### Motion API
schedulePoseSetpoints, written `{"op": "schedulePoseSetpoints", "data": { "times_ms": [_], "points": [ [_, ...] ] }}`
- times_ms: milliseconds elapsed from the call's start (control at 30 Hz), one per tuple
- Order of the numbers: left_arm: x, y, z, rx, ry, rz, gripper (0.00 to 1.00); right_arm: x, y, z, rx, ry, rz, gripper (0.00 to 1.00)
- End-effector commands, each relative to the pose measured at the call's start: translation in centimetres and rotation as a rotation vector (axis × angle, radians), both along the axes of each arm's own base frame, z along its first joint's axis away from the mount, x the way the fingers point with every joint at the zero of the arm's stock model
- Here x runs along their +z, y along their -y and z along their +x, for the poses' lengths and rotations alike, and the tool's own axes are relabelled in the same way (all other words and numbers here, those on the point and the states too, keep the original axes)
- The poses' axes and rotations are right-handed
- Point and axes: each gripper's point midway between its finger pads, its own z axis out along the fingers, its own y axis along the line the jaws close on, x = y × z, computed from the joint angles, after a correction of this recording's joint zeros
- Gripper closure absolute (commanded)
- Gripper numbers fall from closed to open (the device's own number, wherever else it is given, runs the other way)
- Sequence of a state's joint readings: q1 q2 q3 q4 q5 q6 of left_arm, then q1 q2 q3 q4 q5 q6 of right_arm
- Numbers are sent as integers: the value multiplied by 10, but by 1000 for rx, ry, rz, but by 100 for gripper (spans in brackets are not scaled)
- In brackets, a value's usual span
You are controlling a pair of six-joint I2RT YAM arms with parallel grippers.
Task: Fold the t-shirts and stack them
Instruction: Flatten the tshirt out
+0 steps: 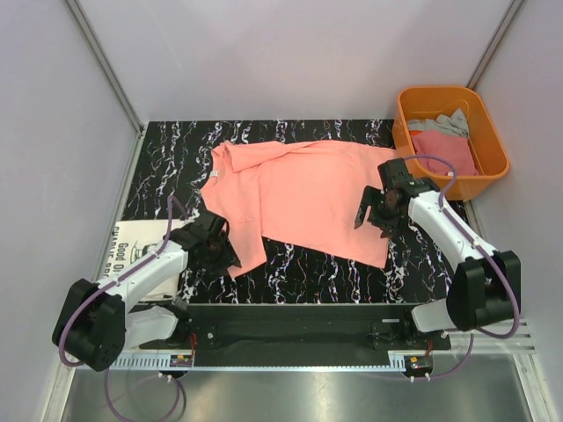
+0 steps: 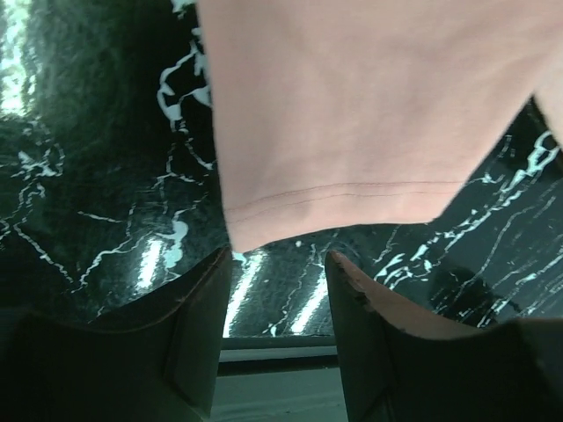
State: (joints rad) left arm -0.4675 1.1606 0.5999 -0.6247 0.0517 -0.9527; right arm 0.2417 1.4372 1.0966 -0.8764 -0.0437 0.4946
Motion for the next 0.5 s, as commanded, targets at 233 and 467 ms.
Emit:
{"op": "schedulePoseSetpoints", "data": {
  "times_ms": [233, 467],
  "points": [
    [-8, -11, 5, 91, 15, 48, 54, 14, 6, -19, -35, 78, 13, 16],
    [-18, -15, 3, 110, -16, 79, 55, 11, 6, -23, -44, 69, 24, 16]
  ]
}}
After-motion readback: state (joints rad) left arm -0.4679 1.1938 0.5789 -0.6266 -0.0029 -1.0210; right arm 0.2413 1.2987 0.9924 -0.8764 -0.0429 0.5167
